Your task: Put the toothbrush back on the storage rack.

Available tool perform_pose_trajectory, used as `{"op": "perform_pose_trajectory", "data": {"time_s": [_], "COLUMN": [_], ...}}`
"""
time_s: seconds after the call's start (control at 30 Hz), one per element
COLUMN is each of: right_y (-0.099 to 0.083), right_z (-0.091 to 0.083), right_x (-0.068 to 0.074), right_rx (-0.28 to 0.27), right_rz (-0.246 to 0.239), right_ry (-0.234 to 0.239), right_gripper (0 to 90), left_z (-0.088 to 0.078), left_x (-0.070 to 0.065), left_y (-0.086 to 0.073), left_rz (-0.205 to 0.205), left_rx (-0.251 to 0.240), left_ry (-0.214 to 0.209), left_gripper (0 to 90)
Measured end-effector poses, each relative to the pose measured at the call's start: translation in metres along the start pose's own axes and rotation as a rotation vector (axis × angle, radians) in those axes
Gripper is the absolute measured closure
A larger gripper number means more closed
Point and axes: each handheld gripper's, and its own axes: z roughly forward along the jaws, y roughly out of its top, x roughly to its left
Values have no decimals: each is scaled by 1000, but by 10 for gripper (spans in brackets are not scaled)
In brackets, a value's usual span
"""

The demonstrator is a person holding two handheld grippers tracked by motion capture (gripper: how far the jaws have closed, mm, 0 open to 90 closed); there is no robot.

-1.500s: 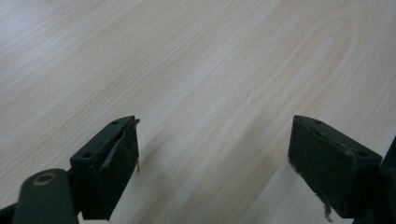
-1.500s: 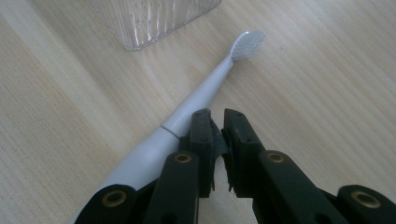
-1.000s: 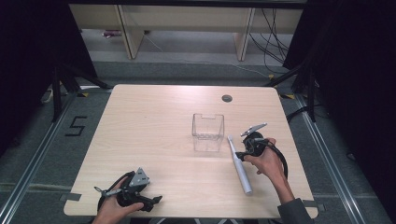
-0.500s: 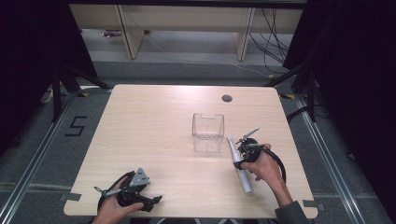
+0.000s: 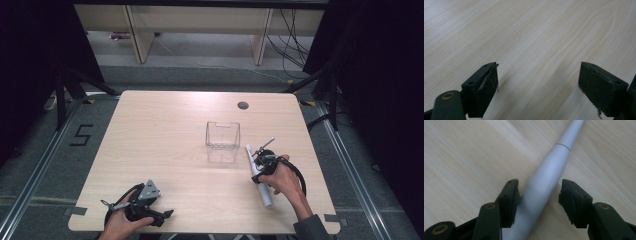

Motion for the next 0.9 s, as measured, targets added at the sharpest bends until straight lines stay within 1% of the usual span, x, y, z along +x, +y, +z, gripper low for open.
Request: {"op": "perform_pose_trajectory", "data": {"time_s": [0.03, 0.07, 0.1, 0.13, 0.17, 0.2, 0.23, 0.3, 0.33, 0.4, 0.43, 0.47, 0.5, 0.53, 0.57, 0.6, 0.63, 0.67, 0.7, 0.73, 0.77, 0.8, 0.83, 0.87, 0.9], "right_y": [0, 0, -1, -1, -1, -1, -1, -1, -1, 0, 0, 1, 3, 4, 4, 5, 6, 8, 8, 9, 9, 10, 11, 12, 12], "right_z": [0, 0, -1, -1, 0, 1, 2, 3, 4, 4, 4, 5, 4, 5, 5, 4, 5, 4, 4, 4, 4, 5, 5, 4, 4], "right_x": [-3, -3, -4, -4, -6, -7, -8, -8, -10, -11, -12, -12, -13, -12, -12, -14, -14, -16, -16, -16, -16, -18, -17, -15, -17], "right_rx": [9, 9, 25, 25, 33, 32, 48, 55, 74, 78, 78, 85, 106, 112, 112, 125, 140, 163, 163, 184, 184, 186, 192, 208, 215], "right_rz": [-6, -6, 14, 14, 9, -14, 2, 10, 4, 11, 2, 3, -6, 7, 7, 1, 14, 16, 16, 29, 29, 13, 26, 42, 18], "right_ry": [4, 4, 9, 9, 21, 14, 12, 15, 20, 22, 24, 27, 24, 27, 27, 30, 35, 41, 41, 31, 31, 34, 33, 32, 30], "right_gripper": [517, 517, 537, 537, 546, 550, 565, 571, 590, 599, 610, 621, 645, 649, 649, 651, 654, 657, 657, 658, 658, 659, 659, 659, 660], "left_z": [0, 0, 0, 0, 0, 0, 0, 0, 0, 0, 0, 0, 0, 0, 0, 0, 0, 0, 0, 0, 0, 0, 0, 0, 0], "left_x": [0, 0, 0, 0, 0, 0, 0, 0, 0, 0, 0, 0, 0, 0, 0, 0, 0, 0, -1, 0, 0, 0, 0, 0, 0], "left_y": [0, 0, 0, 0, 0, 0, 0, 0, 0, 0, 0, 0, 0, 0, 0, 0, 0, 0, 0, 0, 0, 0, 0, 0, 0], "left_rz": [1, 1, 1, 0, 1, 0, 0, 1, 1, 0, 1, 0, 1, 1, 0, 1, 1, 3, 4, 0, 0, 2, 2, 4, 4], "left_rx": [-1, -1, -1, -1, 0, 0, 0, -1, 0, 0, 0, 0, 0, 0, -1, 0, 0, 0, 0, -1, -1, 0, -1, 1, 1], "left_ry": [-1, -1, -1, 0, 0, 0, 0, -1, -1, -2, -2, -2, -2, -2, -1, -2, -2, -4, -12, -3, -3, -3, -3, -5, -3], "left_gripper": [156, 156, 156, 156, 156, 156, 156, 156, 156, 156, 156, 156, 156, 156, 156, 156, 156, 156, 156, 156, 156, 156, 156, 156, 156]}}
